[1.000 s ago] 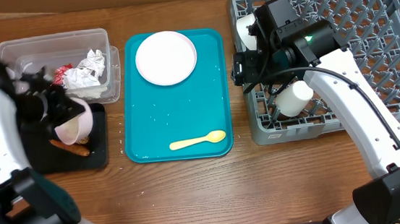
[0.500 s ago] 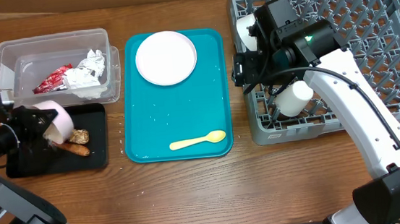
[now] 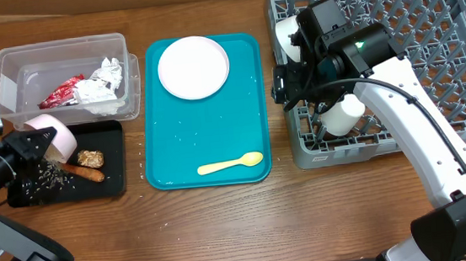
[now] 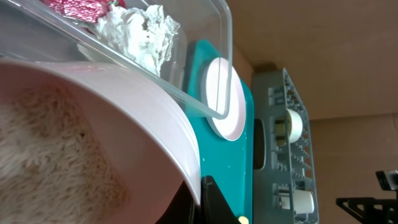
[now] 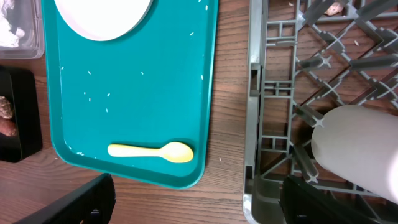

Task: Sort waste into correct bins and load items into the dishwasher
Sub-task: 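Carry the pink bowl left and tip the rice onto the black tray, then return the empty pink bowl to the teal tray with the left gripper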

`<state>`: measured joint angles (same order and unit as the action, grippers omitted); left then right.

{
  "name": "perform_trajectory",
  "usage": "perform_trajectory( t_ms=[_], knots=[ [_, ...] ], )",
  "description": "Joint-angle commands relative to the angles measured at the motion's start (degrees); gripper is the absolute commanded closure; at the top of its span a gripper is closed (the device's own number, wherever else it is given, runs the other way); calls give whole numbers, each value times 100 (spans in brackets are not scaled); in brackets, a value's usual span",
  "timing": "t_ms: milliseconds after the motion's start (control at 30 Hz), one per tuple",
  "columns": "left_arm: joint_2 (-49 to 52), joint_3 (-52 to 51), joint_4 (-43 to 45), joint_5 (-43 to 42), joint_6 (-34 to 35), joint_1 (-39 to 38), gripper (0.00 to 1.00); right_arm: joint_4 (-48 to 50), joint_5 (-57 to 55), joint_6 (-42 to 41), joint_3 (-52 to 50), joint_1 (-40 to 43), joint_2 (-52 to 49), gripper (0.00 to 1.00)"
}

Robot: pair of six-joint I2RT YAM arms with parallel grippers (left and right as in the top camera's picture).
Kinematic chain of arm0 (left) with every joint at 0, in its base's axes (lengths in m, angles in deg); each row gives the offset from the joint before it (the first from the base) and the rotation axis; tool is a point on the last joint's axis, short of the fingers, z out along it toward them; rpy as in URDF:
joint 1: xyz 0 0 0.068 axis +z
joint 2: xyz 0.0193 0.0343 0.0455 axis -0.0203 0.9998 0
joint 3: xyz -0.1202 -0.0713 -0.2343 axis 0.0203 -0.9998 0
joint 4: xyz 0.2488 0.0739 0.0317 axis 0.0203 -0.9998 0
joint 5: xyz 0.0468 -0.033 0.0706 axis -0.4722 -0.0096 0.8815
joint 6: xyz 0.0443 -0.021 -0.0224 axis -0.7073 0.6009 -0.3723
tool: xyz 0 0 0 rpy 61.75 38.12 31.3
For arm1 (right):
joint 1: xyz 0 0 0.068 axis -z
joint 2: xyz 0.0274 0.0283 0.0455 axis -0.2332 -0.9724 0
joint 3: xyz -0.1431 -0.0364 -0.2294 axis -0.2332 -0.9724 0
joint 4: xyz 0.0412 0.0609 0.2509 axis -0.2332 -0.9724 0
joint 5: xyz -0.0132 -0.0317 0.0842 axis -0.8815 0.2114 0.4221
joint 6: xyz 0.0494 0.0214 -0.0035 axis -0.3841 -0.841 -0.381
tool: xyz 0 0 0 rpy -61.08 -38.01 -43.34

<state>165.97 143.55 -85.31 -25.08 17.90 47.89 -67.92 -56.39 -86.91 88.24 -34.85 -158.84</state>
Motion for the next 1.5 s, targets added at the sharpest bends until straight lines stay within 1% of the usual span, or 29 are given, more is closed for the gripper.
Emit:
perform_trajectory(
  t_ms=[0, 67, 233, 400, 567, 900, 1200, 1467],
  knots=[
    [-179, -232, 26, -468, -461, 122, 96, -20, -13, 17, 2, 11, 33, 13],
    [-179, -348, 72, -605, -691, 157, 96, -50, -11, 17, 2, 11, 33, 13],
    [-179, -643, 267, -1436, -1276, 306, 96, -61, -13, 17, 2, 11, 33, 13],
    [-179, -763, 262, -1502, -1589, 466, 96, -76, -13, 17, 2, 11, 33, 13],
    [-179, -844, 243, -1974, -1939, 654, 96, -76, -11, 17, 2, 11, 33, 13],
    [-179, -861, 131, -2761, -2009, 940, 96, -87, -11, 15, 2, 11, 33, 13],
    [-181, -861, -295, -2763, -2004, 1141, 96, -98, -11, 15, 2, 11, 33, 13],
    [-184, -861, -319, -2763, -2050, 1187, 96, -98, -13, 17, 2, 11, 33, 13]
  ],
)
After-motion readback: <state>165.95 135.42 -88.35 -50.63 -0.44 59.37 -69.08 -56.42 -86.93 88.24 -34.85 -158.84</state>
